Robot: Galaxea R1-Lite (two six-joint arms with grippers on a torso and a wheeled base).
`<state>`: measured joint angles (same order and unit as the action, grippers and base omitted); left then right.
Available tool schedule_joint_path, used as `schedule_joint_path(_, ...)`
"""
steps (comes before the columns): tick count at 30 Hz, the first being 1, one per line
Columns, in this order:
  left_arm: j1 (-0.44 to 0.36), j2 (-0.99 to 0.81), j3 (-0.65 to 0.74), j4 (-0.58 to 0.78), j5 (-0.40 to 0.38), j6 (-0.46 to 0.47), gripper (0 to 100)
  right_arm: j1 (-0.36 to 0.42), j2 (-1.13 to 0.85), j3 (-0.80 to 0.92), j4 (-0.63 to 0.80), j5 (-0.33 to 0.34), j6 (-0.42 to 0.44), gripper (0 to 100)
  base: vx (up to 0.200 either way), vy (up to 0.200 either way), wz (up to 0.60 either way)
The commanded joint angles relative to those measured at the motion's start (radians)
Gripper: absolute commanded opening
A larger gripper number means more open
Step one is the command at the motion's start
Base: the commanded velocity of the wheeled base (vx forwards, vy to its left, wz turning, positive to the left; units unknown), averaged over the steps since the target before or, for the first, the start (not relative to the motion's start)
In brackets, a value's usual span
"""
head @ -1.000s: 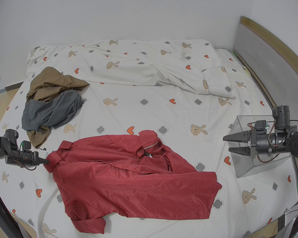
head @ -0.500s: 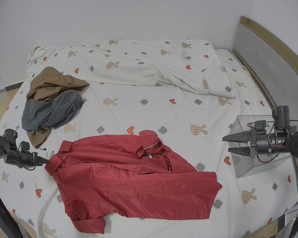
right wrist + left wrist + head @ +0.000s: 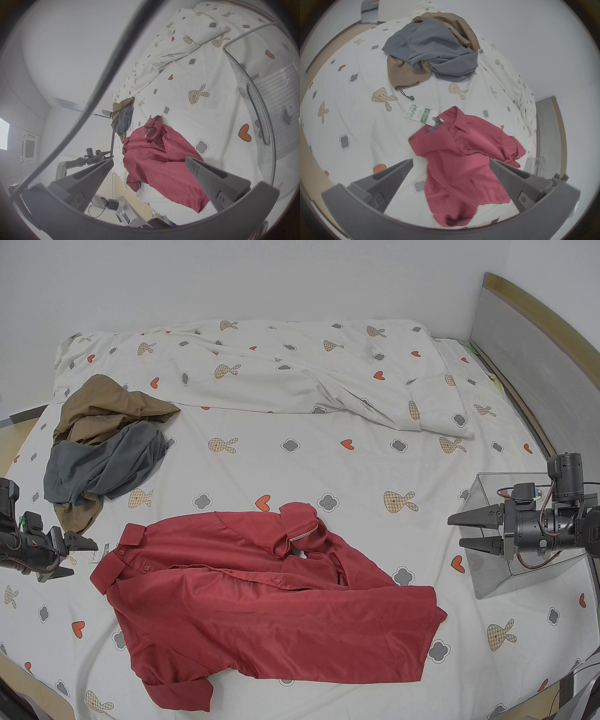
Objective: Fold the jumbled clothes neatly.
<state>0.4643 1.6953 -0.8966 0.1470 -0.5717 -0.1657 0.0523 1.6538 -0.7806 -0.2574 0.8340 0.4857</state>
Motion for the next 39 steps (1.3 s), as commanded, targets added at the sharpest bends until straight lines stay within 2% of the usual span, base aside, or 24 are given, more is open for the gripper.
schedule_joint_path(1, -0.087, -0.148, 0.044, 0.039, 0.024, -0.044, 100, 0.024, 0.003, 0.001, 0.004, -0.003, -0.001, 100, 0.0, 0.0, 0.0)
schedule_joint_path(4, -0.111, -0.14, 0.056, 0.039, 0.027, -0.041, 100, 0.057, 0.006, 0.004, 0.006, -0.006, -0.003, 100, 0.0, 0.0, 0.0)
schedule_joint_path(5, -0.147, -0.134, 0.076, 0.036, 0.032, -0.037, 100, 0.087, 0.004, 0.014, 0.006, -0.012, -0.004, 100, -0.2, 0.0, 0.0)
schedule_joint_path(9, -0.182, -0.131, 0.093, 0.016, 0.056, -0.037, 100, 0.124, 0.001, 0.032, 0.006, -0.013, -0.01, 100, -0.2, 0.0, 0.0)
schedule_joint_path(13, -0.191, -0.131, 0.108, -0.006, 0.056, -0.037, 100, 0.129, 0.007, 0.032, 0.004, -0.036, -0.012, 100, -0.2, 0.0, 0.0)
schedule_joint_path(20, -0.23, -0.141, 0.133, -0.017, 0.058, -0.037, 100, 0.147, 0.032, 0.034, 0.006, -0.113, -0.012, 100, 0.0, 0.0, 0.0)
schedule_joint_path(22, -0.263, -0.143, 0.14, -0.017, 0.061, -0.037, 100, 0.159, 0.038, 0.037, 0.004, -0.139, -0.012, 100, 0.0, 0.0, 0.0)
schedule_joint_path(25, -0.309, -0.129, 0.151, -0.017, 0.107, -0.028, 100, 0.164, 0.038, 0.041, 0.001, -0.142, -0.012, 100, 0.0, 0.0, 0.0)
schedule_joint_path(26, -0.363, -0.112, 0.182, -0.018, 0.213, 0.023, 100, 0.164, 0.038, 0.041, 0.001, -0.142, -0.012, 100, 0.0, 0.0, 0.0)
schedule_joint_path(29, -0.444, -0.105, 0.257, -0.061, 0.348, 0.149, 100, 0.164, 0.038, 0.041, 0.001, -0.141, -0.012, 100, 0.0, 0.0, 0.0)
schedule_joint_path(33, -0.575, -0.115, 0.406, -0.199, 0.401, 0.302, 100, 0.165, 0.038, 0.043, 0.001, -0.141, -0.012, 100, 0.0, 0.0, 0.0)
schedule_joint_path(36, -0.641, -0.111, 0.481, -0.294, 0.431, 0.345, 100, 0.165, 0.038, 0.046, 0.0, -0.141, -0.012, 100, 0.0, 0.0, 0.0)
schedule_joint_path(39, -0.707, -0.094, 0.584, -0.454, 0.434, 0.396, 100, 0.165, 0.04, 0.046, 0.0, -0.139, -0.012, 100, 0.0, 0.0, 0.0)
